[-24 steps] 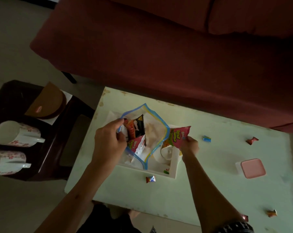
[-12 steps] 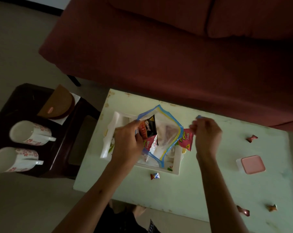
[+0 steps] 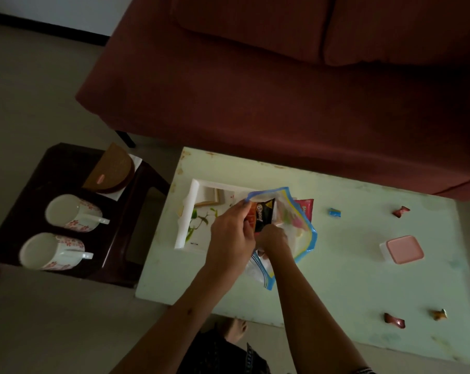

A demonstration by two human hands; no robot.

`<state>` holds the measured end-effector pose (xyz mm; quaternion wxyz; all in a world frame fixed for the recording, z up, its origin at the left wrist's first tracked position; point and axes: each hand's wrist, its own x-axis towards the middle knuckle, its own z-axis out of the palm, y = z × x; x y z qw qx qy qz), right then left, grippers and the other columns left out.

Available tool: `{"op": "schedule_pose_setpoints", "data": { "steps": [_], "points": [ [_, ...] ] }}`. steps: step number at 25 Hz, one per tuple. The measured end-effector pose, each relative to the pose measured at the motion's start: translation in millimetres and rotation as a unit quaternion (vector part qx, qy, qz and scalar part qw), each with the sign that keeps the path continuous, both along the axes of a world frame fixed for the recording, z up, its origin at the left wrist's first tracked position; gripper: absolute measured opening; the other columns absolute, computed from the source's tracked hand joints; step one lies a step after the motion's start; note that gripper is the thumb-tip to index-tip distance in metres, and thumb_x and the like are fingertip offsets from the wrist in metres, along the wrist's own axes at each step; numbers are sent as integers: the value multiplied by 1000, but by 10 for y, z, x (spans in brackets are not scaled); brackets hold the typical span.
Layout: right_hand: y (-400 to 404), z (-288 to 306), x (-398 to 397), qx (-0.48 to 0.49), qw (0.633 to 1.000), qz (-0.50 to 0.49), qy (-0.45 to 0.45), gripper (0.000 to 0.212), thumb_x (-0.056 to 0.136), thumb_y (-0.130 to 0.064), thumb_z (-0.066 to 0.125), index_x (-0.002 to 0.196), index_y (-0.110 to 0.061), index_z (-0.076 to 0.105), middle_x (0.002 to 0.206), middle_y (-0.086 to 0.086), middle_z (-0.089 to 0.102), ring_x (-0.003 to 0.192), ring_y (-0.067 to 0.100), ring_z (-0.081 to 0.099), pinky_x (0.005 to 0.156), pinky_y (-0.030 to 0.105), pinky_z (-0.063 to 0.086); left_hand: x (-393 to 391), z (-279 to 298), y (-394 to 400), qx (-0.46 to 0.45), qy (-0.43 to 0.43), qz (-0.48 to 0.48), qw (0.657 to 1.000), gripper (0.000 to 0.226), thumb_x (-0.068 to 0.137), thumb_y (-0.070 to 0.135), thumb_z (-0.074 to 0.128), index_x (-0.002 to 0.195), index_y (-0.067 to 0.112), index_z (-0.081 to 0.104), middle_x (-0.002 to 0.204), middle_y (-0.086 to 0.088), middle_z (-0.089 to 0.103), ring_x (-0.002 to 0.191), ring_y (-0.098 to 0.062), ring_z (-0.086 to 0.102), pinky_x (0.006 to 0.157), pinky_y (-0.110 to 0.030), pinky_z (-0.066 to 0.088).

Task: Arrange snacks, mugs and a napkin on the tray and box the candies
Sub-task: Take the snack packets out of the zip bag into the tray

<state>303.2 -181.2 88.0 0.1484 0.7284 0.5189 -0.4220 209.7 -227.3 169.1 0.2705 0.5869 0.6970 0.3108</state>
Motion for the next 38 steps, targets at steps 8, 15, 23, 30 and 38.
{"op": "schedule_pose_setpoints", "data": {
  "steps": [8,15,23,30,38],
  "points": [
    [-186,317,-76,129,990,-48,-8,37,91,-31,52,111,-1,60,113,18,66,105,33,63,86,34,48,-45,36,-86,11,21,-9,1000,35,83,1,59,118,3,58,113,-15,68,104,-26,65,92,-28,46],
    [-96,1492,383,341,933,-114,10,22,83,-35,60,90,-16,67,97,12,71,95,35,65,76,34,48,-36,35,-41,4,59,7,998,22,76,-2,60,98,-1,66,86,-21,72,83,-36,67,72,-36,50],
    [63,1613,1232,508,816,-262,86,17,74,-7,72,88,-9,62,82,-4,63,74,9,60,73,34,48,-216,-50,57,-26,71,93,993,25,75,-4,62,99,-2,66,93,-23,72,86,-38,67,80,-40,52],
    [331,239,1069,367,906,-203,53,28,77,1,58,98,-6,74,99,18,73,91,32,67,78,33,50,-311,-126,113,-34,67,96,993,35,75,-2,61,110,4,64,81,-21,72,73,-36,67,75,-39,53],
    [577,-871,900,237,961,-113,83,34,84,2,53,110,-9,70,116,13,69,105,28,61,78,17,39,-308,-221,136,-46,80,114,989,38,74,-6,58,110,3,63,80,-20,72,76,-36,67,76,-36,51]
  ]
}}
